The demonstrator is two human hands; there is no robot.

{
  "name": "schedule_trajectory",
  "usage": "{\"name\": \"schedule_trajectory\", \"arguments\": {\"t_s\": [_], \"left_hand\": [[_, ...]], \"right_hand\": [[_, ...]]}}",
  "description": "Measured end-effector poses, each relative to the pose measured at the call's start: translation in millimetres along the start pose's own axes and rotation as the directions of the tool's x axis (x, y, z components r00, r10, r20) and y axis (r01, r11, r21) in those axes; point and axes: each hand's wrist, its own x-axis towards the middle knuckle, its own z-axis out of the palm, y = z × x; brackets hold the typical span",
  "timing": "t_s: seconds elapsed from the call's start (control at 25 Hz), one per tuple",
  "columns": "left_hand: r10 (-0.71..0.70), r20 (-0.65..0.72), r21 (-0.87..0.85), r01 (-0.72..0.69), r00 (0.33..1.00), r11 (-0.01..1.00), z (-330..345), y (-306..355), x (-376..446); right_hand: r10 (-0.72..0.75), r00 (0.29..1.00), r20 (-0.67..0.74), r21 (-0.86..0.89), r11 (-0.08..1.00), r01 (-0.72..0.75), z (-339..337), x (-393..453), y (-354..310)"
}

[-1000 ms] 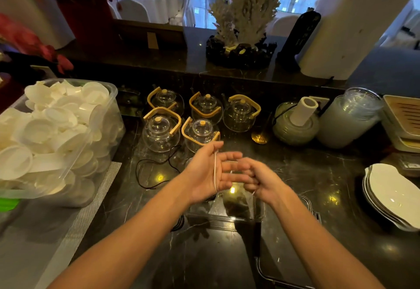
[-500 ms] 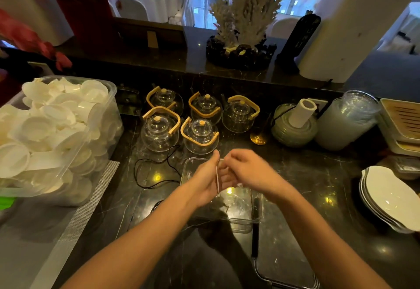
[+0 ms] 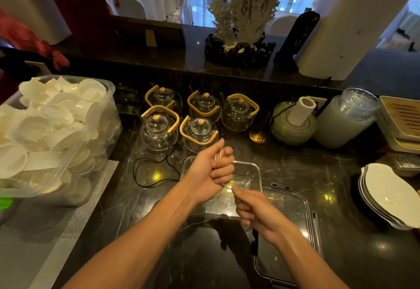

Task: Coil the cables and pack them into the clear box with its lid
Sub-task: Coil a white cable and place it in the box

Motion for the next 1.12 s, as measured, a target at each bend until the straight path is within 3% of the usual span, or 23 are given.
{"name": "schedule_trajectory", "arguments": {"t_s": [0.12,0.2,0.32,0.52,0.6,0.64,0.76,0.84,0.92,0.96,1.12], "left_hand": [[-0.126,0.042,0.154,0.118,0.991,0.981,-3,-15,1],[-0.155,-0.098,0.358,0.180,0.983,0.916,-9,-25,3],[-0.032,-0.314,0.651,0.240,0.949,0.721,-20,-31,2],[0.024,-0.380,0.840,0.334,0.925,0.427,-23,-32,-2],[0.136,-0.380,0.896,0.328,0.915,0.299,-22,-37,-2],[0.198,-0.366,0.909,0.305,0.909,0.283,-22,-40,-1],[0.320,-0.341,0.892,0.197,0.884,0.406,-19,-43,4],[0.321,-0.401,0.786,0.143,0.858,0.601,-14,-42,10],[0.258,-0.447,0.492,-0.006,0.857,0.871,-9,-40,17],[0.234,-0.449,0.324,-0.087,0.863,0.942,-8,-38,20],[0.128,-0.330,-0.126,-0.178,0.935,0.976,-9,-33,22]], "right_hand": [[0.023,1.000,-0.013,0.093,0.995,-0.022,-6,10,-16],[0.045,0.999,-0.023,-0.010,0.999,-0.045,-13,15,-35],[0.061,0.998,-0.001,-0.373,0.926,-0.057,-16,17,-56],[-0.071,0.992,-0.106,-0.705,0.709,-0.024,-1,18,-54],[-0.144,0.978,-0.150,-0.766,0.642,-0.023,1,14,-55],[-0.174,0.973,-0.154,-0.751,0.660,-0.001,3,11,-56],[-0.263,0.952,-0.157,-0.467,0.869,0.163,21,-3,-49],[-0.288,0.942,-0.174,-0.280,0.931,0.233,34,-11,-37],[-0.270,0.946,-0.179,-0.160,0.957,0.243,40,-16,-23],[-0.246,0.952,-0.183,-0.108,0.967,0.230,40,-16,-17],[-0.113,0.981,-0.157,0.112,0.985,0.132,32,-12,-8]]}}
